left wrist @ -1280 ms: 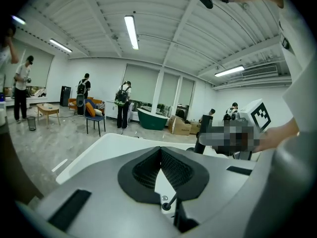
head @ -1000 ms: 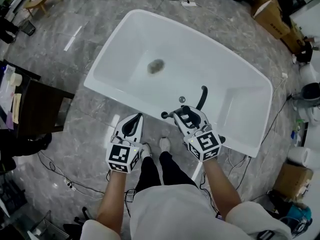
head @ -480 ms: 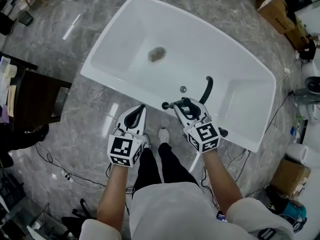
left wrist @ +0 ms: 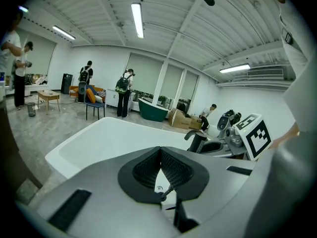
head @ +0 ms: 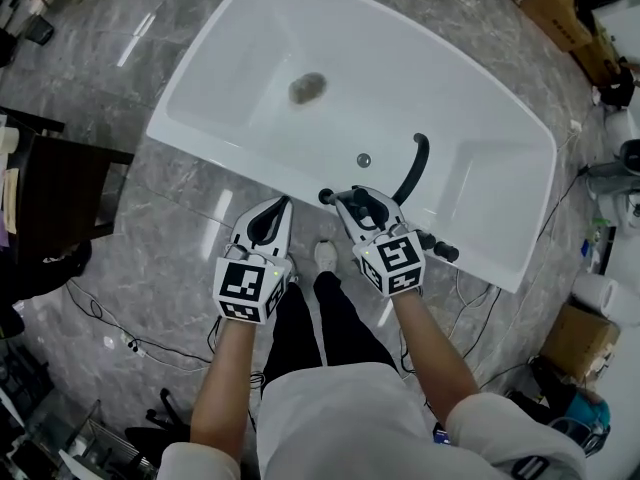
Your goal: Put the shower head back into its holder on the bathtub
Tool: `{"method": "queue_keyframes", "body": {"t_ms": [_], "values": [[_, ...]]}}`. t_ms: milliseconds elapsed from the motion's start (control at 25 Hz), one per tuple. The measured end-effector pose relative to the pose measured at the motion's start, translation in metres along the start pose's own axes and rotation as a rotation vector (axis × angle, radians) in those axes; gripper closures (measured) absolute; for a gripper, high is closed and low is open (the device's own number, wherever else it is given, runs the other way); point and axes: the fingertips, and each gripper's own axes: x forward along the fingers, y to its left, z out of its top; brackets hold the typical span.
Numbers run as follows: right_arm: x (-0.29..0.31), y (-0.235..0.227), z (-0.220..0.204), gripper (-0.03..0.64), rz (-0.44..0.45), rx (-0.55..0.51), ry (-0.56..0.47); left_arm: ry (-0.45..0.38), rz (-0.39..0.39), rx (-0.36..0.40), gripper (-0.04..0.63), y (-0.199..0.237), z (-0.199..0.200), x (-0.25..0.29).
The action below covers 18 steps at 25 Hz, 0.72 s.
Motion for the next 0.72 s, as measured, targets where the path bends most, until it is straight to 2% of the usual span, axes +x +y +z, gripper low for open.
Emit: {"method": "queue_keyframes", "body": {"t_ms": [480,720], "values": [[0.025,-0.002,-0.033,0.472,-0.113,0.055,0.017,0.028,-0.004,-0.018,0.585,0.009,-0.028,0.009],[0.034,-0.009,-0.047,0.472,-0.233,0.128,-0.005,0.033,-0.001,0.003,0.586,0.014,-0.040,0.017]]}}
